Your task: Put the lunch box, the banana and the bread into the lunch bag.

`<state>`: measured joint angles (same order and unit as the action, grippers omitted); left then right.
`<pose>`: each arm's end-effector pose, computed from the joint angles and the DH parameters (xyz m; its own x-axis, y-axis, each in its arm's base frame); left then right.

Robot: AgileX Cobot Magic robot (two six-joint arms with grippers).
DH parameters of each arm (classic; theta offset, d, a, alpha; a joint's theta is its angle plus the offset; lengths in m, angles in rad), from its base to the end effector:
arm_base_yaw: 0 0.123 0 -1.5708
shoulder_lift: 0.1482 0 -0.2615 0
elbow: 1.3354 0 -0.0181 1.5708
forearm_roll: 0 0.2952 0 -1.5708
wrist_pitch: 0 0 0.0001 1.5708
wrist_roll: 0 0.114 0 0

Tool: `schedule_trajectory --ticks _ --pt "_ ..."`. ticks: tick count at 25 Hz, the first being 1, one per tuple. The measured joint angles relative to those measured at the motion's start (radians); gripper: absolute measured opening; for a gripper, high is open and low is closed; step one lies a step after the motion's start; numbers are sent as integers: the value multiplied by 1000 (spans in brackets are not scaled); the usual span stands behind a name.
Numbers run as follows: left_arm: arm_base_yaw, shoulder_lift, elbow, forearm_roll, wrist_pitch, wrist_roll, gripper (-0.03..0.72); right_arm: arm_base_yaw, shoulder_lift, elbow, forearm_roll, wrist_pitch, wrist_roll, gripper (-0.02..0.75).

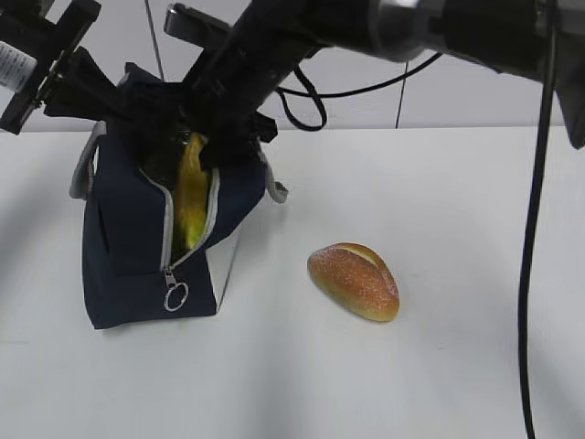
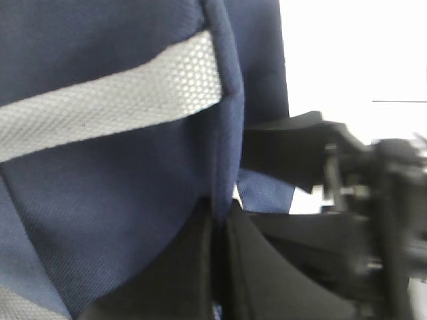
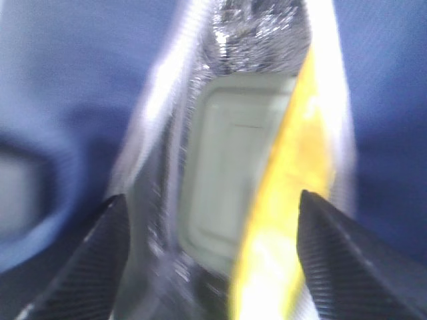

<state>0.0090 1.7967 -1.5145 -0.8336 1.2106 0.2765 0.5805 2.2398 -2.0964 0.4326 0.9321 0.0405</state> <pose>0.4148 -0.0753 0.2488 -0.9659 -0.0762 -0.2474 0.1187 0.7190 -0.6848 0.4385 0.3335 0.2166 -0.8515 -0.2159 -0.4779 -0.4441 0.7815 0.4383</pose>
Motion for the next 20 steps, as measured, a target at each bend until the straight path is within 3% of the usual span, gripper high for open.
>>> schedule_trajectory --ticks 6,9,15,20 --pt "0 0 0 -3 0 0 -3 -13 0 -213 -225 266 -8 558" --pt "0 0 0 -4 0 0 -3 -15 -7 -273 -343 301 -14 554" --pt "0 0 0 -5 0 0 -3 -17 -69 -276 -402 319 -40 553" --pt "0 0 0 -5 0 0 -3 -17 -179 -117 -445 320 -89 552"
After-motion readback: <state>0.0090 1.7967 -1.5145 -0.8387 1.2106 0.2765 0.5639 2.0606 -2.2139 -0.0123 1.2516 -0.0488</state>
